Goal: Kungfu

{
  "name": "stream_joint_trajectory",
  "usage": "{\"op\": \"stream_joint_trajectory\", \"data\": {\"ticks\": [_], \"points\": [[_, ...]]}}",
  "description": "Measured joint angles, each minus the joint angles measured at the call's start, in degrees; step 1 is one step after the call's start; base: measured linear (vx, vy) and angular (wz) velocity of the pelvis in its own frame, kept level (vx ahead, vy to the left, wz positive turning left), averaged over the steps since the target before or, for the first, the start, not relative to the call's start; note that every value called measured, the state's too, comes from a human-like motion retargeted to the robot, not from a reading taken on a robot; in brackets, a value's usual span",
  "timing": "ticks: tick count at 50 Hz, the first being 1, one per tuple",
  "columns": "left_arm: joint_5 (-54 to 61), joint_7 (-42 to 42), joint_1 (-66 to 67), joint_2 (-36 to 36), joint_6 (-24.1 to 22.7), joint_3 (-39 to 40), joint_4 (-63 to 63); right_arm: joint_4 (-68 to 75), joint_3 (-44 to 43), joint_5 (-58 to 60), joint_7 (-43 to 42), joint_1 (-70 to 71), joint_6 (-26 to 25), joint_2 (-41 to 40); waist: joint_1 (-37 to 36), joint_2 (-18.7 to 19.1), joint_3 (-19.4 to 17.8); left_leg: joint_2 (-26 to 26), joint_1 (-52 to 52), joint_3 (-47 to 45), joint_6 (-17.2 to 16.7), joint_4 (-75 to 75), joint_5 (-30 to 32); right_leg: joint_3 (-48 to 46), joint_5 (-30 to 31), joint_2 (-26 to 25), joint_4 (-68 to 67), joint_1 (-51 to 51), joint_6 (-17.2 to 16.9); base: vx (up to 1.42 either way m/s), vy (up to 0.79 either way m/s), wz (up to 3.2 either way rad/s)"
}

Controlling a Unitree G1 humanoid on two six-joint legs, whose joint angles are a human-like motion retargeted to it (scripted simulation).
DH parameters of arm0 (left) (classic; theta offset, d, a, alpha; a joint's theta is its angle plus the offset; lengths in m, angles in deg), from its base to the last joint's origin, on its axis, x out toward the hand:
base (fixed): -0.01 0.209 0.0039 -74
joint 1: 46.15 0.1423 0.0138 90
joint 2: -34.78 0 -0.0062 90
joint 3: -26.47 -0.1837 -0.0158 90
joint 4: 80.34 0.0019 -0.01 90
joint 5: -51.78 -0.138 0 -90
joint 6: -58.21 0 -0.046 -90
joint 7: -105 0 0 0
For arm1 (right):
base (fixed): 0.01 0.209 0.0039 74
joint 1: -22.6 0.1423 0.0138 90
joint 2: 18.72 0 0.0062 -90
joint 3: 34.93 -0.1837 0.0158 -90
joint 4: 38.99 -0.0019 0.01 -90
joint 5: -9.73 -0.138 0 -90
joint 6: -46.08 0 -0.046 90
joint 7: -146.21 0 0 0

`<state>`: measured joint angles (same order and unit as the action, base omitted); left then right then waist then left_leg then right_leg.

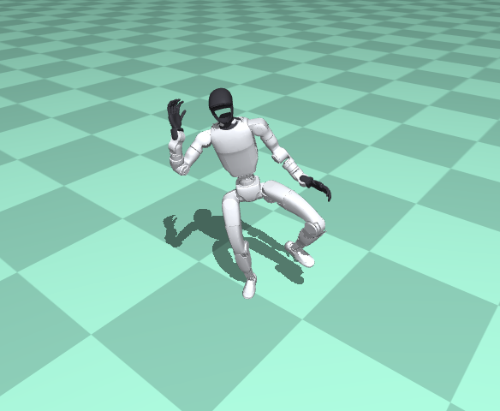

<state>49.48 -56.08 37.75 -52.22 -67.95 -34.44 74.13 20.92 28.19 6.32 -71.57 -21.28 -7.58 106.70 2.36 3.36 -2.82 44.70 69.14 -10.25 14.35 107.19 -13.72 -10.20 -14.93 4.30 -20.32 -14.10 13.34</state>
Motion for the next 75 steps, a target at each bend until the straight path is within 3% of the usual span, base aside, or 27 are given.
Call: {"op": "stream_joint_trajectory", "data": {"ticks": [5, 7, 13, 20, 24, 30, 33, 35, 38, 39, 40, 42, 44, 46, 49, 50, 53, 55, 61, 66, 68, 70, 73, 75], "points": [[-0.45, -3.35, 0.14, -1.91, 0.76, -2.51, -0.05, 1.44, -0.89, -6.40, 2.68, -1.50, 0.45, 0.06, 2.88, 3.49, 2.83, -7.92, -4.06, -4.00, -9.23, 9.83, 6.38, -2.56, 0.62, -3.65, 3.63, -0.32, 1.38, 0.07, 0.03, 0.68], [-0.39, -2.97, -0.28, -2.86, 0.48, -3.74, 0.09, 1.85, -1.52, -7.40, 3.76, -2.12, 0.27, -0.11, 3.85, 4.20, 3.24, -9.93, -6.46, -5.74, -11.42, 9.37, 7.79, -4.06, 1.06, -4.10, 5.25, 0.25, 1.25, 0.05, 0.09, 0.78], [-1.61, -2.87, 0.37, -4.82, -0.12, -6.41, -1.97, 2.74, -2.14, -7.96, 5.58, -4.07, -0.46, -0.39, 4.43, 4.72, 3.93, -12.14, -12.18, -8.41, -12.38, -0.83, 9.90, -7.90, 1.76, -3.96, 8.68, 2.28, 0.54, 0.09, 0.17, 0.55], [1.15, -1.99, 4.28, -6.68, 0.68, -6.92, -9.88, 5.28, 2.75, -9.15, 10.50, -6.68, -2.16, -2.76, 3.06, 4.05, 4.53, -12.15, -16.13, -8.54, -12.42, -24.53, 12.74, -10.96, 1.53, -2.82, 10.84, 5.00, -0.84, 0.17, 0.25, 0.47], [1.26, 3.58, 6.41, -6.98, 2.84, -5.95, -16.23, 10.41, 8.87, -11.48, 19.67, -9.04, -2.94, -6.33, 1.44, 3.19, 5.45, -16.72, -18.06, -5.02, -16.68, -44.27, 18.30, -13.50, 0.93, -2.02, 12.44, 7.72, -2.73, 0.24, 0.28, 0.74], [4.89, 6.62, 5.89, -5.13, 4.64, -4.44, -26.42, 23.50, 21.35, -15.79, 32.85, -9.97, -6.07, -14.71, -2.53, 2.49, 5.67, -18.97, -24.65, -3.53, -22.39, -74.97, 25.32, -17.33, -1.16, -2.66, 13.28, 13.34, -6.27, 0.31, 0.29, 0.90], [7.74, 6.73, 3.76, -3.51, 5.22, -4.06, -31.45, 32.29, 28.58, -20.88, 36.51, -7.77, -6.83, -19.73, -4.10, 1.90, 5.63, -19.72, -27.89, -6.31, -21.75, -84.89, 23.65, -20.13, -1.65, -2.17, 13.90, 16.95, -8.97, 0.38, 0.33, 1.24], [9.75, 7.01, 1.59, -1.98, 5.72, -3.98, -34.59, 38.51, 32.16, -25.49, 40.34, -5.64, -8.18, -23.19, -4.08, 2.22, 6.23, -19.11, -28.96, -12.51, -18.97, -86.52, 21.77, -23.20, -1.73, -2.89, 14.78, 19.03, -10.60, 0.52, 0.46, 1.66], [11.05, 7.93, -2.23, 0.50, 7.38, -4.80, -38.70, 46.63, 35.39, -30.77, 46.60, -2.37, -12.34, -27.09, -5.04, 2.14, 7.19, -20.71, -33.44, -19.84, -17.30, -85.49, 29.04, -25.67, -1.54, -3.00, 14.82, 21.94, -13.92, 0.56, 0.42, 1.61], [11.17, 8.41, -3.78, 1.40, 8.29, -5.12, -39.96, 49.21, 36.35, -31.98, 48.21, -0.80, -14.14, -28.23, -4.95, 2.15, 7.54, -22.11, -34.48, -20.30, -17.24, -84.24, 22.45, -26.81, -1.41, -2.97, 14.84, 22.99, -15.21, 0.65, 0.50, 1.84], [11.20, 8.96, -5.43, 2.26, 9.30, -5.43, -41.17, 51.71, 37.38, -33.00, 49.55, 0.91, -16.02, -29.36, -4.80, 2.02, 7.96, -23.81, -35.40, -20.60, -17.16, -82.85, 11.03, -28.06, -1.23, -2.75, 14.87, 24.01, -16.56, 0.68, 0.50, 1.62], [10.44, 10.04, -8.59, 3.26, 10.23, -6.11, -42.32, 55.13, 38.62, -33.54, 51.19, 2.65, -19.52, -31.95, -6.28, 1.01, 9.24, -26.98, -36.45, -22.58, -12.60, -83.18, 7.35, -29.64, 1.16, -1.35, 14.56, 26.01, -19.62, 0.79, 0.46, 1.42], [8.67, 11.20, -12.25, 3.71, 10.75, -6.31, -40.91, 58.97, 38.57, -32.52, 53.53, 3.91, -21.63, -36.24, -7.47, 0.15, 10.40, -30.25, -35.67, -19.51, -12.28, -82.13, 5.79, -29.94, 5.84, -0.14, 12.79, 27.36, -20.94, 0.83, 0.44, 0.84], [9.14, 11.75, -16.79, 3.28, 11.95, -5.65, -38.67, 63.72, 39.17, -31.12, 54.34, 6.57, -21.62, -41.50, -9.27, -0.89, 9.92, -31.24, -36.50, -19.49, -12.77, -82.53, 5.57, -26.64, 11.67, 2.41, 9.38, 27.31, -20.59, 0.49, 0.42, 0.54], [12.49, 11.47, -23.06, 3.80, 12.30, -7.70, -37.60, 69.24, 39.58, -32.29, 53.32, 11.36, -21.59, -45.12, -5.91, 1.54, 9.68, -33.92, -38.82, -13.81, -12.63, -82.98, 2.72, -27.97, 18.72, -0.96, 6.43, 28.43, -17.68, 0.43, 0.27, 2.23], [12.97, 11.41, -24.91, 4.47, 12.23, -8.69, -37.47, 70.14, 39.47, -32.63, 52.98, 12.54, -21.24, -45.38, -5.46, 1.88, 9.87, -35.25, -39.20, -12.33, -11.81, -83.19, 2.23, -27.44, 18.85, -2.29, 5.72, 28.36, -18.68, 0.60, 0.16, 2.07], [11.24, 11.76, -30.27, 6.11, 12.93, -10.20, -36.40, 69.52, 38.44, -31.11, 50.98, 14.54, -18.66, -44.55, -5.84, 0.13, 9.96, -40.36, -41.29, -7.82, -10.58, -86.26, 3.68, -14.08, 14.99, -5.75, 2.09, 24.39, -25.82, 0.49, 0.08, 1.73], [11.44, 11.40, -33.52, 7.48, 12.83, -11.28, -36.05, 68.47, 37.79, -28.31, 48.15, 16.27, -15.74, -44.26, -5.03, -0.08, 9.15, -42.78, -44.19, -5.41, -10.91, -88.89, 4.34, -10.91, 12.22, -6.69, 0.16, 22.64, -27.61, 0.45, 0.13, 1.64], [12.79, 11.74, -39.33, 12.03, 12.86, -12.91, -34.91, 64.69, 37.09, -20.12, 33.49, 19.34, -9.10, -43.80, -0.78, 0.42, 8.36, -47.20, -51.25, 1.29, -10.91, -92.47, 4.28, -9.06, 5.37, -4.66, -0.29, 17.25, -21.47, 0.40, 0.04, 1.35], [14.41, 10.18, -41.79, 10.98, 15.08, -15.58, -34.82, 61.19, 35.75, -10.94, 31.01, 16.55, -10.10, -40.00, 2.11, -0.59, 7.93, -49.85, -55.67, 5.91, -11.79, -93.29, 3.78, -4.40, 2.72, -3.53, 3.70, 8.66, -15.37, 0.32, -0.03, 1.20], [11.28, 5.82, -40.93, 7.36, 16.98, -14.77, -35.15, 61.09, 34.71, -5.01, 31.66, 13.34, -11.67, -38.55, 5.73, -1.22, 7.38, -50.58, -56.85, 8.60, -12.74, -93.52, 3.71, -3.25, 5.70, -3.07, 6.42, 3.22, -13.88, 0.14, -0.14, 1.70], [4.74, 0.91, -37.96, 2.31, 18.68, -12.40, -33.58, 62.64, 33.22, 3.43, 31.81, 9.13, -14.08, -37.86, 9.94, -1.84, 5.11, -51.43, -59.27, 11.39, -13.30, -94.56, 3.83, -2.64, 14.31, -2.02, 10.69, -1.86, -14.06, 0.03, -0.16, 1.52], [-1.17, -2.83, -32.98, -6.22, 19.16, -14.92, -20.06, 69.71, 30.40, 17.86, 28.42, -0.27, -21.21, -39.94, 14.23, -2.13, -0.38, -51.16, -64.78, 12.20, -12.68, -97.09, 4.14, -3.91, 26.45, -0.51, 17.58, -8.83, -14.98, -0.08, -0.06, 0.86], [-4.52, -11.55, -30.80, -11.83, 20.44, -18.19, -3.30, 78.77, 29.04, 24.09, 26.99, -7.44, -26.31, -42.17, 16.52, -0.94, -3.31, -49.13, -67.34, 12.89, -12.72, -98.36, 4.34, -7.27, 23.69, -0.62, 20.46, -13.82, -13.68, -0.04, 0.00, 0.70]]}}
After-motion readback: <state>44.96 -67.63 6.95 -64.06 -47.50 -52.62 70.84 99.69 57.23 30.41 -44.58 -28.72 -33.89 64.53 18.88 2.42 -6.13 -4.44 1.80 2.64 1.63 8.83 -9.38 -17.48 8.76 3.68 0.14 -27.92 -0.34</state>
